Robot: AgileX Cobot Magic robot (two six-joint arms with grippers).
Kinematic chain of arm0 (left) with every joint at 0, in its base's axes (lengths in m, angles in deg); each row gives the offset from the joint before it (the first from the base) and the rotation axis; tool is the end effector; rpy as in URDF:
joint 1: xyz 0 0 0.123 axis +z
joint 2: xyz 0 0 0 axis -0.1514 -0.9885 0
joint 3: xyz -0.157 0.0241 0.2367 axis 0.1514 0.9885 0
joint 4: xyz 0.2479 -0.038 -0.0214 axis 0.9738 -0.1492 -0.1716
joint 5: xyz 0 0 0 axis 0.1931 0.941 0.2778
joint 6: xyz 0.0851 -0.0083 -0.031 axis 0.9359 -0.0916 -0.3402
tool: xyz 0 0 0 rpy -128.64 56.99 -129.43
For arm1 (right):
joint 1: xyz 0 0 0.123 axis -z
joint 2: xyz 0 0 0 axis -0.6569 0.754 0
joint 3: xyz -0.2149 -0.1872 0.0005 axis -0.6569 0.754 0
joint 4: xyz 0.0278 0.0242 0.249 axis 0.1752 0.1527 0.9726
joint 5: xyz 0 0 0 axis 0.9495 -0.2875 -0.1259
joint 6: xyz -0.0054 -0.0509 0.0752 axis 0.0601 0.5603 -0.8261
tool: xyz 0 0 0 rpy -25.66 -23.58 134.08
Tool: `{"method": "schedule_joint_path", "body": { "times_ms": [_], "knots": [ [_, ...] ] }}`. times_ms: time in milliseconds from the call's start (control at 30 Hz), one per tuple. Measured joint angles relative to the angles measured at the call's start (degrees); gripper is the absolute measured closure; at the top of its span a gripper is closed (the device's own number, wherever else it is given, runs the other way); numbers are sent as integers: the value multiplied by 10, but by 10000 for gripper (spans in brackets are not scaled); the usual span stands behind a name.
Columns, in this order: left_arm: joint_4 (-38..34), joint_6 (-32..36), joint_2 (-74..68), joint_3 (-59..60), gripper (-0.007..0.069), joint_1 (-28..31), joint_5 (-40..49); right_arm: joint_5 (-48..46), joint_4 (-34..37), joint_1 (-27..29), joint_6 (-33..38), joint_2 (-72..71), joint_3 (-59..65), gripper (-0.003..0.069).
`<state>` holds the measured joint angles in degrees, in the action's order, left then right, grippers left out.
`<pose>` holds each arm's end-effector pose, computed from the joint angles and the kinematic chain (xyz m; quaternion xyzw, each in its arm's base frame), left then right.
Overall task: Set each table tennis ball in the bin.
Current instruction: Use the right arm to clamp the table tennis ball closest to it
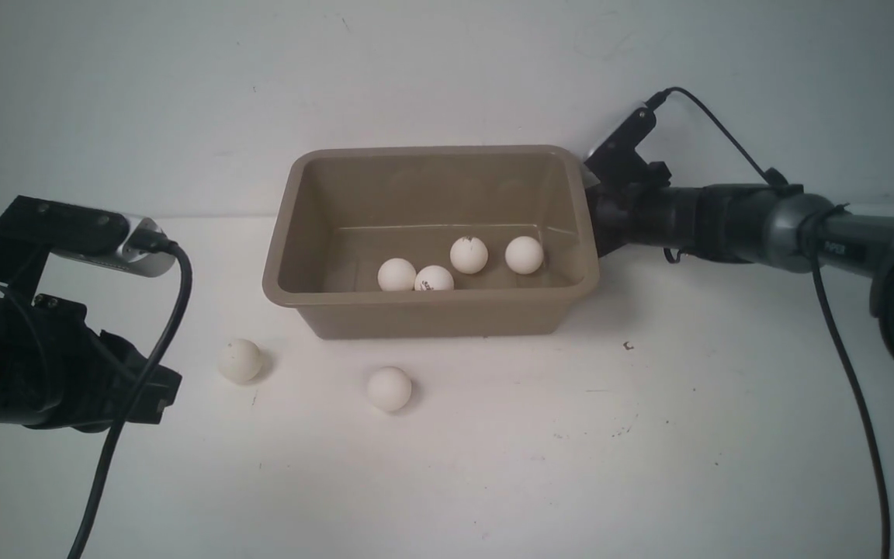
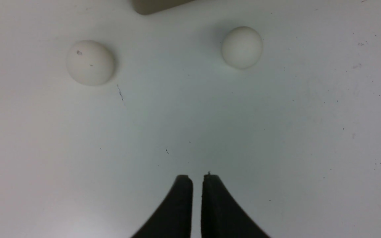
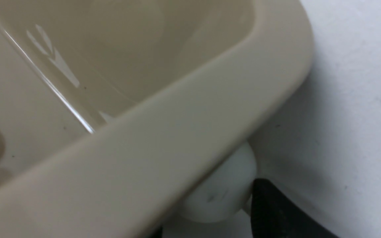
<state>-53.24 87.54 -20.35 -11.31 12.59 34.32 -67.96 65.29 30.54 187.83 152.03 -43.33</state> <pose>0.2242 -0.0233 0.2702 0.1547 0.9261 -0.1587 0.3053 0.5338 0.1350 0.1012 -0.3954 0.7519 0.0765 0.5220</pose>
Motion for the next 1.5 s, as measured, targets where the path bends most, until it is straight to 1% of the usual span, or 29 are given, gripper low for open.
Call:
{"method": "schedule_joint_path", "body": {
  "times_ms": [633, 700, 767, 800, 833, 867, 900, 967, 1067, 1167, 1367, 1433, 1500],
  "knots": [
    [2, 0, 0, 0, 594, 0, 1, 37, -12, -7, 6, -8, 1, 340],
    [2, 0, 0, 0, 594, 0, 2, 40, -12, -6, 2, -15, 9, 349],
    [2, 0, 0, 0, 594, 0, 2, 42, -12, -4, 2, -27, 24, 387],
    [2, 0, 0, 0, 594, 0, 2, 45, -14, -1, 2, -35, 35, 430],
    [2, 0, 0, 0, 594, 0, 2, 46, -13, 1, 2, -39, 40, 453],
    [2, 0, 0, 0, 594, 0, 3, 58, -12, 8, 2, -53, 59, 540],
    [2, 0, 0, 0, 594, 0, 3, 81, -1, 17, 2, -61, 70, 575],
    [2, 0, 0, 0, 594, 0, 3, 103, 9, 32, 2, -79, 92, 608],
    [2, 0, 0, -1, 594, 0, 2, 112, 13, 47, 2, -109, 139, 620],
    [0, 0, 0, -1, 594, 0, 2, 99, 13, 52, 10, -141, 181, 624],
    [0, 0, 0, -1, 594, 0, 3, 60, 13, 51, 20, -167, 197, 626],
    [0, 0, 0, -1, 594, 0, 4, 54, 13, 51, 4, -167, 197, 626],
    [0, 0, 0, -1, 594, 0, 6, 51, 13, 51, -29, -167, 198, 626]
  ]
}}
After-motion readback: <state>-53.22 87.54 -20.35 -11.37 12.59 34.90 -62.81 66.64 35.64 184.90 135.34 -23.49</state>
